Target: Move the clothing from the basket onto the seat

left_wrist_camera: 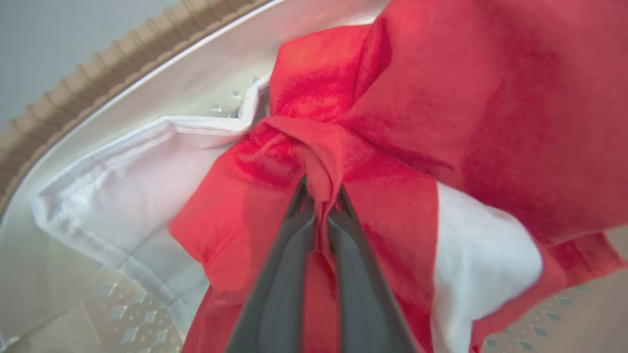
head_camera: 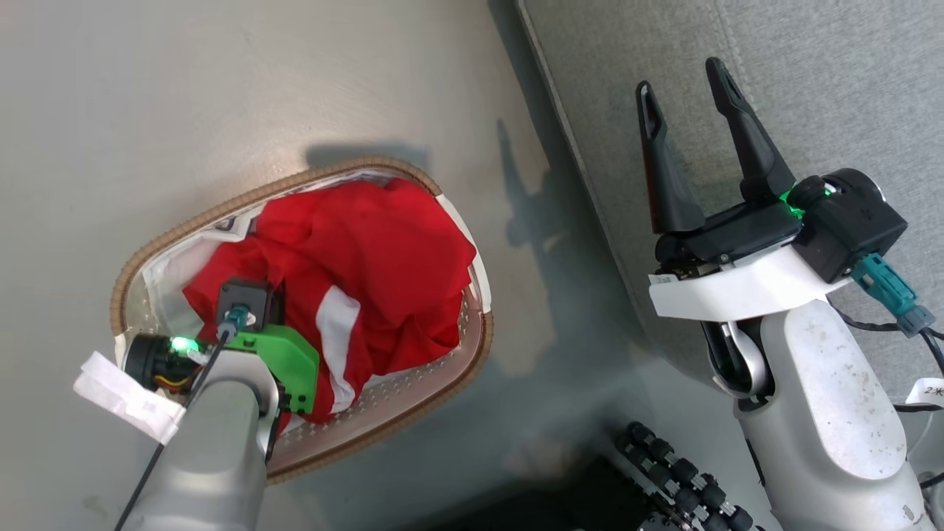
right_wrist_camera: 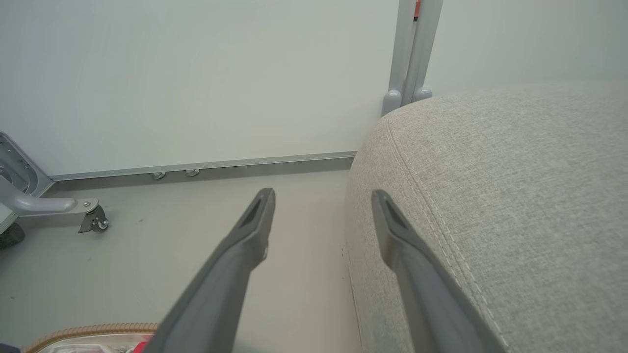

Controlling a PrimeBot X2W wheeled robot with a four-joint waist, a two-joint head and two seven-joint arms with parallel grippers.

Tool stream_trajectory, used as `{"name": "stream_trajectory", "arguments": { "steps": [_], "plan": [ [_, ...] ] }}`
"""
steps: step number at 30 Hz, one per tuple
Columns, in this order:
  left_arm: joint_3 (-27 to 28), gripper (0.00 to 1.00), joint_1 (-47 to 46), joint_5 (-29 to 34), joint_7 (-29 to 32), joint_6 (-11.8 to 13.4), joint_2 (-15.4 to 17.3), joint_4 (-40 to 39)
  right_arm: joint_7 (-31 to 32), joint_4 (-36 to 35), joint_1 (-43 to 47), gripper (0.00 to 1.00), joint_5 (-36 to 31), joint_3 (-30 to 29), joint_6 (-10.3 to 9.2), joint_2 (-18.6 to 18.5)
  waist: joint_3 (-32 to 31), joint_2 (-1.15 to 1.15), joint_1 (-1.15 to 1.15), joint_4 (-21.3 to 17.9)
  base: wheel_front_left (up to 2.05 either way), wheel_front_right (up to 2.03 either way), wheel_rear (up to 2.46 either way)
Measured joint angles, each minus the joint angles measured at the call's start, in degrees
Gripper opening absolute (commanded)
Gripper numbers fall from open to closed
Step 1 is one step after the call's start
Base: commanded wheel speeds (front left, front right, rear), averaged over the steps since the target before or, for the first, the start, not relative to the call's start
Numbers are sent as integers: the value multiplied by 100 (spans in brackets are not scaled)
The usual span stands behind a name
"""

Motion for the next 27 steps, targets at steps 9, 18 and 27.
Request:
{"name": "stream_trajectory", "arguments": {
  "steps": [9,18,27],
  "plan": [
    [-15,0,573,-288,0,-164,-143,-464,0,259,258,100,-91,43,0,4,-574,0,0,107,0,0,0],
    [38,0,1268,-512,0,-224,-190,-875,0,543,655,100,-223,25,0,5,-1284,0,0,354,0,0,0],
    [-190,0,1845,-899,1,-318,-201,-1511,0,731,1119,100,-267,-22,0,-111,-1977,0,0,792,0,0,0]
  ]
}}
